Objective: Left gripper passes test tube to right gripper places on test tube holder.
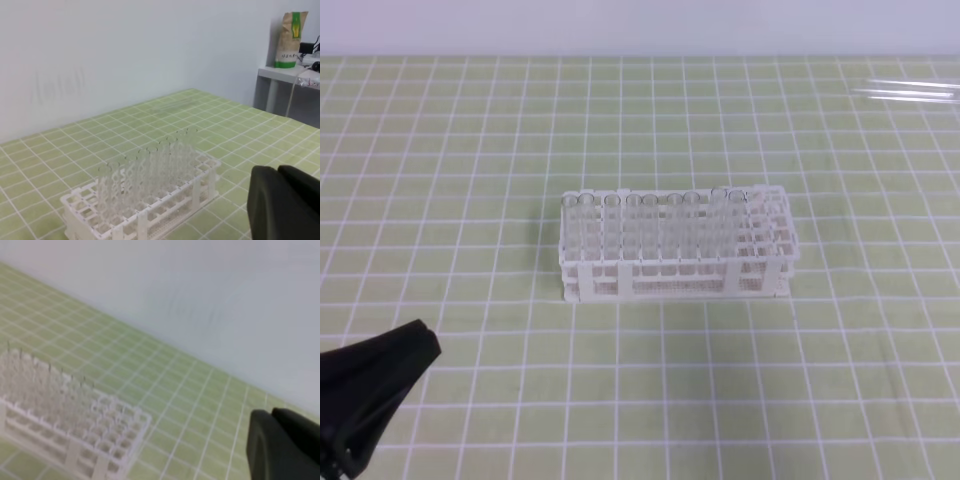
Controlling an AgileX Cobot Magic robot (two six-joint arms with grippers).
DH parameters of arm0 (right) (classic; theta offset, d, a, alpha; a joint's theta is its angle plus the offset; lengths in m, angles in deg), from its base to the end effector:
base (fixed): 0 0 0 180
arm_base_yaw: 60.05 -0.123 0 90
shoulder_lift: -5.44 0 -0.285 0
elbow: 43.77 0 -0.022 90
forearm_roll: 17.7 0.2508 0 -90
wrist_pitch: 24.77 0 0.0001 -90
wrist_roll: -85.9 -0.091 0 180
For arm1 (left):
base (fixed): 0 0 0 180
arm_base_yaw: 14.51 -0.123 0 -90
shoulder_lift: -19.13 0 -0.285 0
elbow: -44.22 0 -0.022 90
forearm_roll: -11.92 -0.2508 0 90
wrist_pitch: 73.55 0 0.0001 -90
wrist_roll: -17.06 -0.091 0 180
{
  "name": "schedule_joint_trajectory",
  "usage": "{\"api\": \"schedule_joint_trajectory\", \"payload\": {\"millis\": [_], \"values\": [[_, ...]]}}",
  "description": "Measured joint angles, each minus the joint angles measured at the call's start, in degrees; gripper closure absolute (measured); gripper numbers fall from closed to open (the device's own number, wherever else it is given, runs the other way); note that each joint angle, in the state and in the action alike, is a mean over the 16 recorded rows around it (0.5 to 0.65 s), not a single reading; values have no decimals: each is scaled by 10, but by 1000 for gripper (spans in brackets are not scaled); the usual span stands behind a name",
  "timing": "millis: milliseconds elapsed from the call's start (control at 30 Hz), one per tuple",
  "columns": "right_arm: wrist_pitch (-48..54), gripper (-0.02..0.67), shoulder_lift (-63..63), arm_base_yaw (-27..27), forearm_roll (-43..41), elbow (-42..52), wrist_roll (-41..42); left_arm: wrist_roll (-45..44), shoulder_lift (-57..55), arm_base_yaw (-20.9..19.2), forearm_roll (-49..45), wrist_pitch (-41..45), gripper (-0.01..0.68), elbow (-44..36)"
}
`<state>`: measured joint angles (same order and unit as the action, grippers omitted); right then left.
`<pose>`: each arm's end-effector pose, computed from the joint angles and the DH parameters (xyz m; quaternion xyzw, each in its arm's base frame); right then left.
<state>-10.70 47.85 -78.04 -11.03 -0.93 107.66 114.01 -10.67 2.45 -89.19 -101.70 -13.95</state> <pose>0.1204 0.0418 0.3432 -0.2269 0.7271 0.0260 0.6474 0.0672 -0.0644 0.2901 0.2984 0.6639 -0.2389 0.6428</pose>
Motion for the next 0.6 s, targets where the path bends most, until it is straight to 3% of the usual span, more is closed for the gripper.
{"api": "schedule_joint_trajectory", "payload": {"millis": [367,600], "values": [[-68,664,-177,122,25,187,-5,0,1,0,4,4,673,0],[-118,664,-269,168,62,306,-5,0,1,0,4,6,673,0]]}}
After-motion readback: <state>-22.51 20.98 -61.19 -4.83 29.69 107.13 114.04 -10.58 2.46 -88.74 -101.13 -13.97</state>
